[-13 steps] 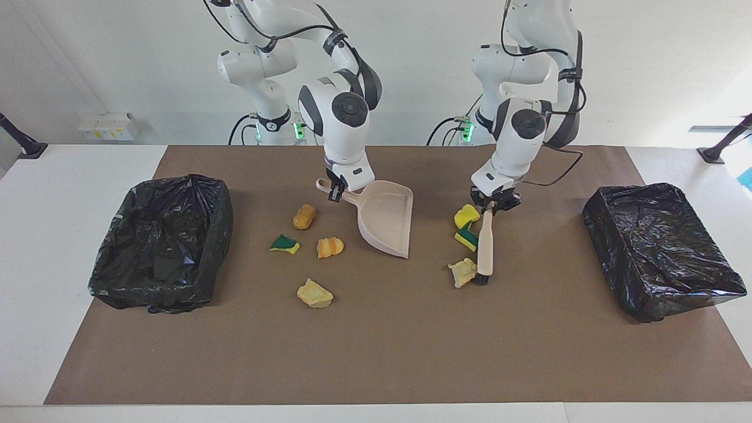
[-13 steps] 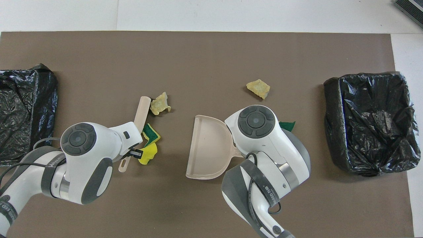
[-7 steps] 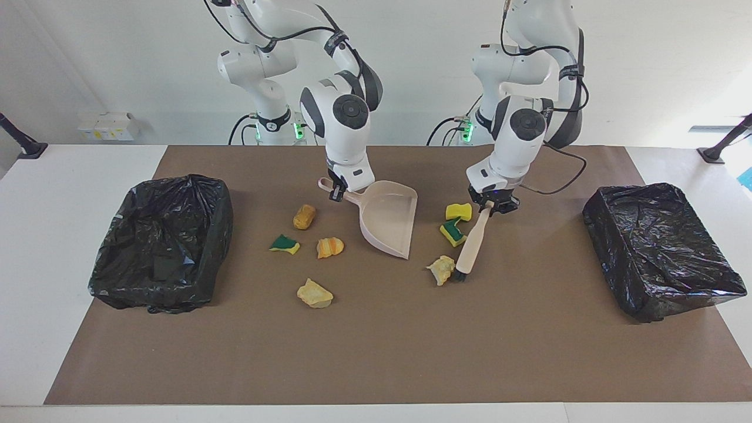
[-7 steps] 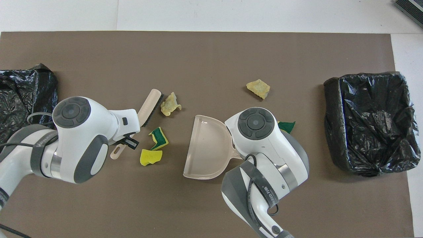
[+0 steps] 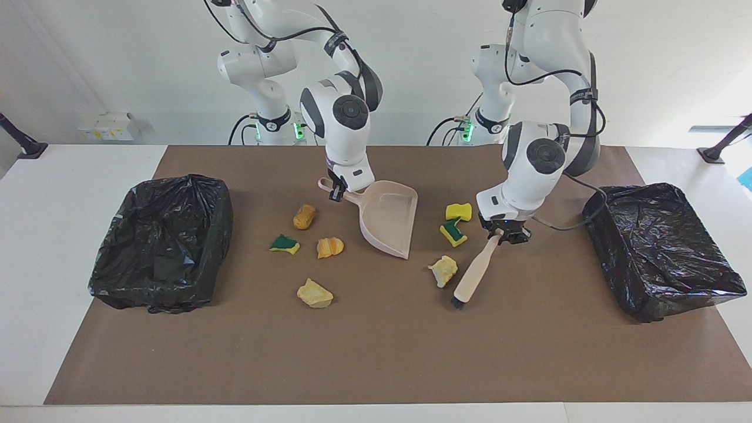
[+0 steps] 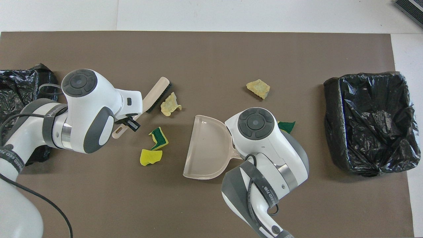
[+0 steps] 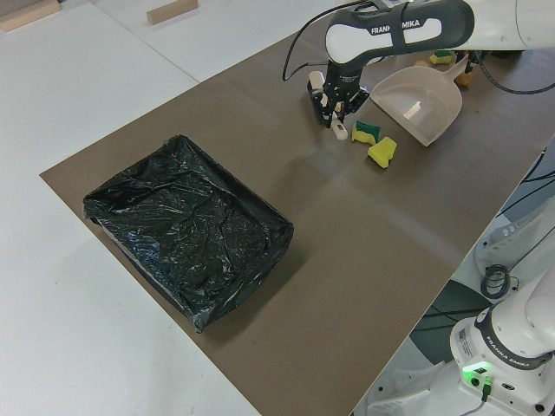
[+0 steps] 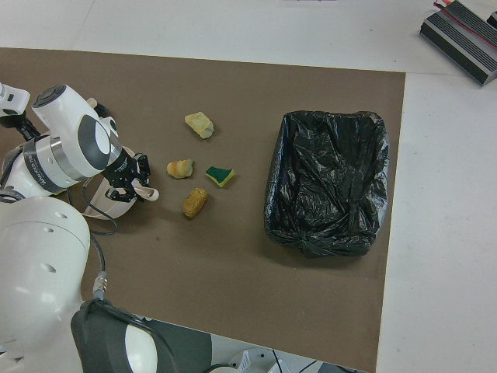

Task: Sweep and dump trash in bin
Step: 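Sweep the sponge pieces with the left gripper's brush into the dustpan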

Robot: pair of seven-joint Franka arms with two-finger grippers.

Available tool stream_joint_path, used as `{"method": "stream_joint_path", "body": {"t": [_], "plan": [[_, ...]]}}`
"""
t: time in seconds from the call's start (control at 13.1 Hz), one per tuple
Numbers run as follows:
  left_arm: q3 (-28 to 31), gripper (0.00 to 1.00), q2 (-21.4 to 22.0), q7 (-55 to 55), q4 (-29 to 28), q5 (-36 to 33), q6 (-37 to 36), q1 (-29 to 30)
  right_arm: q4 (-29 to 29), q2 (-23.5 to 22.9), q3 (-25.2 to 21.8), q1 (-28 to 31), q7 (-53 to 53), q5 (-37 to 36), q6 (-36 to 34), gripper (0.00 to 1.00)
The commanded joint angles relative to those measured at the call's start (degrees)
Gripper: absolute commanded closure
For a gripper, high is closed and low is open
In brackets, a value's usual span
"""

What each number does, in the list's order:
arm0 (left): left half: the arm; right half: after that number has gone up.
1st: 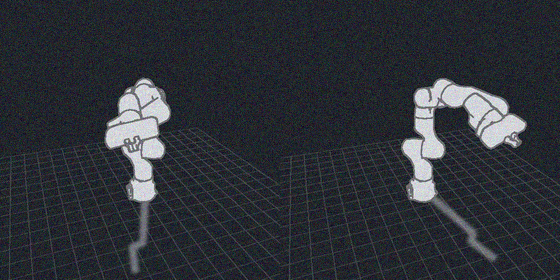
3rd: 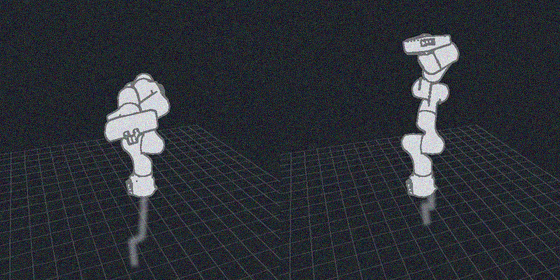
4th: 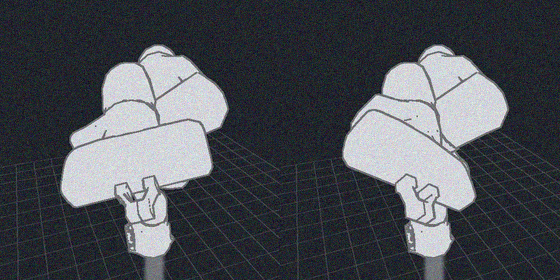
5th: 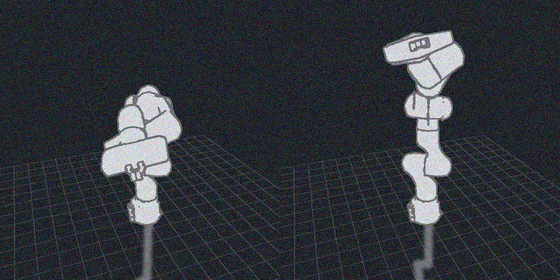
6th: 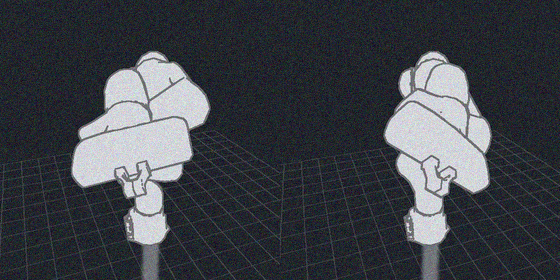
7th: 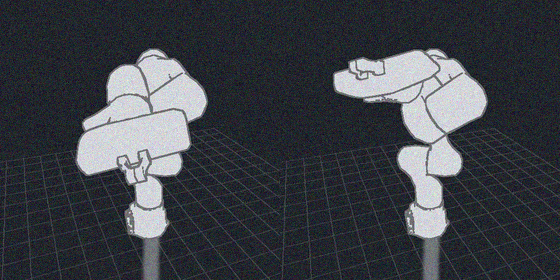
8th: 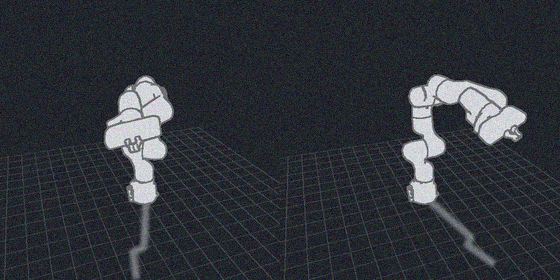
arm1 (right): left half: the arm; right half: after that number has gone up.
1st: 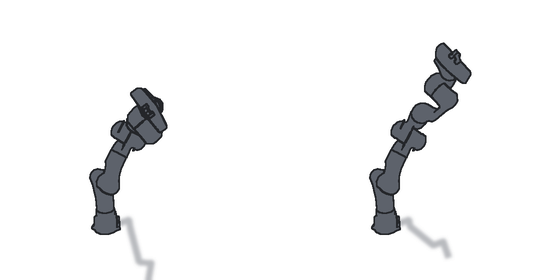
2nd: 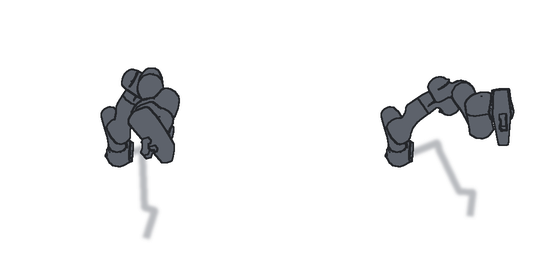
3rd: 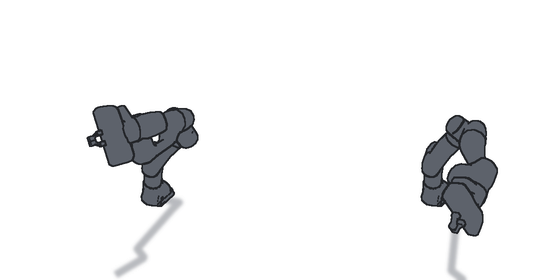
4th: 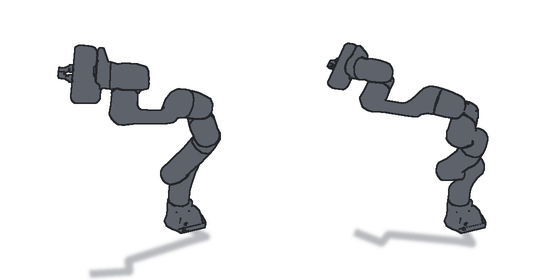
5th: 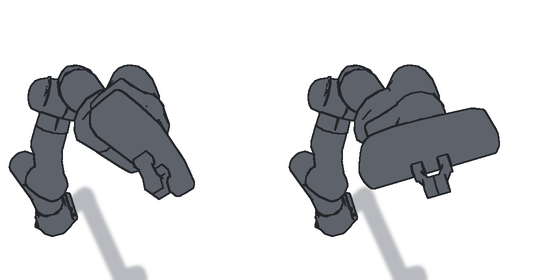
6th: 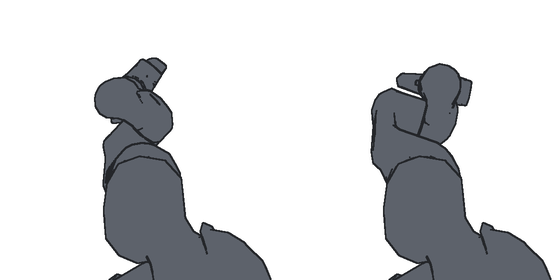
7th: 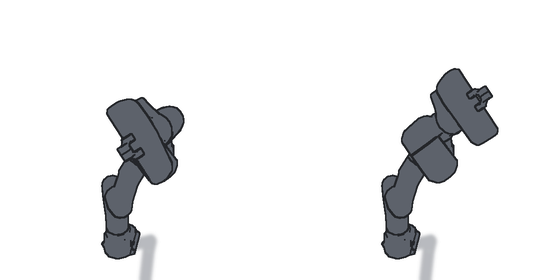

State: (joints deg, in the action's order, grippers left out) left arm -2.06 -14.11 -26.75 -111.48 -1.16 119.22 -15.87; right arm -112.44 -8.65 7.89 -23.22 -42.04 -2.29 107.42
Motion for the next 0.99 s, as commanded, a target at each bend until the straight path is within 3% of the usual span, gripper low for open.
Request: {"method": "stream_joint_path", "body": {"t": [0.0,0.23,0.53,0.69,0.91], "plan": [[0.21,1.00,2.77,-5.22,-1.37,-5.22,-6.76,-2.58,-1.64,1.35,0.29,0.19,-0.50,0.79,0.77,1.00],[-0.05,1.00,5.49,-9.45,-1.11,-6.57,-15.47,-5.47,-1.55,1.27,0.29,0.28,-1.38,0.44,0.68,1.00],[0.30,1.00,9.35,-8.94,-1.37,-6.49,-16.47,-4.88,-1.64,1.44,0.29,0.19,-1.38,0.44,0.42,1.00],[0.48,1.00,10.33,-2.47,-1.81,-6.31,-19.35,-2.25,-1.64,1.44,0.29,0.19,-1.47,0.35,0.42,1.00],[0.47,1.00,13.04,15.88,-5.57,-5.87,-22.26,-1.45,-1.64,1.44,0.29,0.28,-2.70,0.18,0.42,1.00]]}}
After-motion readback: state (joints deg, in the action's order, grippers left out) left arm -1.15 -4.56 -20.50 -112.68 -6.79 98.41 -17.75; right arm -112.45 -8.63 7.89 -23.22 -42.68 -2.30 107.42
